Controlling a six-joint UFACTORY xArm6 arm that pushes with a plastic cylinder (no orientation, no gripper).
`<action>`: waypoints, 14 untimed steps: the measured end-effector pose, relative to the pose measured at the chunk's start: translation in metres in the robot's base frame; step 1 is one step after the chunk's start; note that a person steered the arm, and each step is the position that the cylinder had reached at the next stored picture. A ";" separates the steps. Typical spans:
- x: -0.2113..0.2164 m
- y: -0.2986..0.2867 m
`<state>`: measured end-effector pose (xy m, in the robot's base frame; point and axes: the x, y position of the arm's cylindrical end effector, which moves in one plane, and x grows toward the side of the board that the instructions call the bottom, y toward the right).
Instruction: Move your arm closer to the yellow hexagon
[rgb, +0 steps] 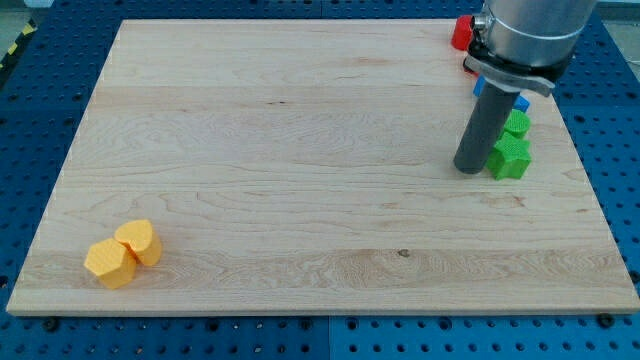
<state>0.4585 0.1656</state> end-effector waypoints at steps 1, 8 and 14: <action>-0.004 0.009; 0.027 -0.282; 0.157 -0.456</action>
<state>0.6160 -0.2901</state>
